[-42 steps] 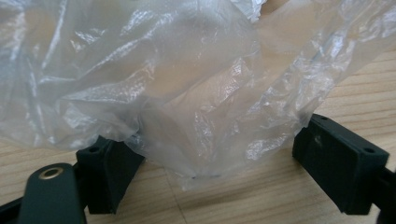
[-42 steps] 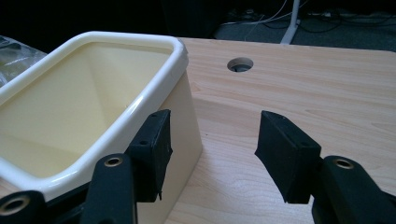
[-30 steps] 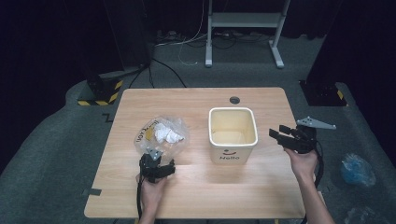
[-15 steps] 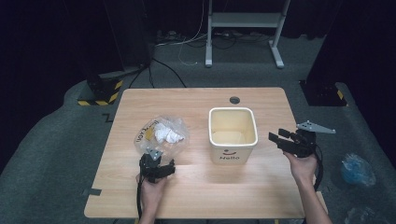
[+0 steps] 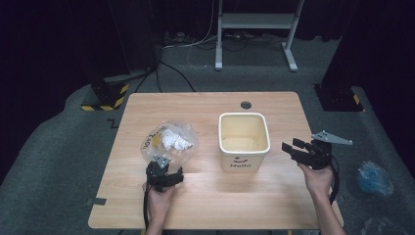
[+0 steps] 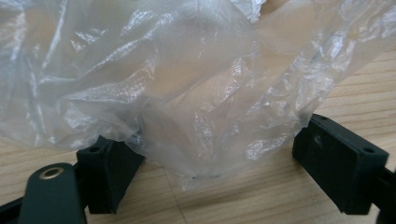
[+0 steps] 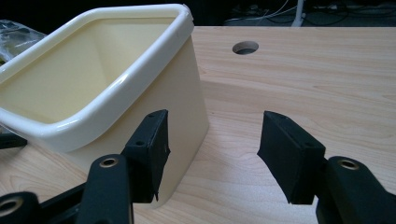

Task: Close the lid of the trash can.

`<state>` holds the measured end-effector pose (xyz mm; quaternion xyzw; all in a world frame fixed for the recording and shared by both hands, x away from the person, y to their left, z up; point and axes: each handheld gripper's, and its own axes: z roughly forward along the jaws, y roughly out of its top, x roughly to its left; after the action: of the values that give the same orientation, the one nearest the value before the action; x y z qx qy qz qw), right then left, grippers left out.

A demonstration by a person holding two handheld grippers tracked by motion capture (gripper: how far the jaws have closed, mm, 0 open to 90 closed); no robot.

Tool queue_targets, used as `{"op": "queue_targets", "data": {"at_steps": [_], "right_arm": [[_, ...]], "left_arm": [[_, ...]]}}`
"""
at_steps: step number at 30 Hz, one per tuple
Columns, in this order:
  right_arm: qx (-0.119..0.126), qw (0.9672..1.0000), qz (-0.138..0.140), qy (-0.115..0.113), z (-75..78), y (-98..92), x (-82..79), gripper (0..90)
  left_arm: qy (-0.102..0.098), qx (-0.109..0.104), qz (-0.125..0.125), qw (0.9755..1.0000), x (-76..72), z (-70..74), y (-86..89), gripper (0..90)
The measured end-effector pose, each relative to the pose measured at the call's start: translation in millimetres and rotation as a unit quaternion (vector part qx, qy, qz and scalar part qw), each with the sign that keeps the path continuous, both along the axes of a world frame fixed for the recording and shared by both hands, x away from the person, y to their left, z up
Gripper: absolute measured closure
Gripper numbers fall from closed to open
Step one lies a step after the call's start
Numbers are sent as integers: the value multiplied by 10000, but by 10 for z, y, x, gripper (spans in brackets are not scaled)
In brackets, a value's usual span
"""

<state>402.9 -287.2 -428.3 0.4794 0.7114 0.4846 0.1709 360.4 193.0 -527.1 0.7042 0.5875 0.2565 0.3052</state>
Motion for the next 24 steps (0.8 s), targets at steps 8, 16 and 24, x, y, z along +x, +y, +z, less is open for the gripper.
{"op": "queue_targets", "data": {"at_steps": [8, 16, 24], "right_arm": [[-9, 10000, 31, 64, -53, -18, -29, 365], [33, 10000, 7, 81, -112, -38, -78, 359], [54, 10000, -5, 53, -147, -51, -126, 356]], "left_arm": [[0, 1, 1, 10000, 0, 0, 0, 169], [0, 1, 0, 10000, 0, 0, 0, 169], [0, 1, 2, 10000, 0, 0, -1, 169]]}}
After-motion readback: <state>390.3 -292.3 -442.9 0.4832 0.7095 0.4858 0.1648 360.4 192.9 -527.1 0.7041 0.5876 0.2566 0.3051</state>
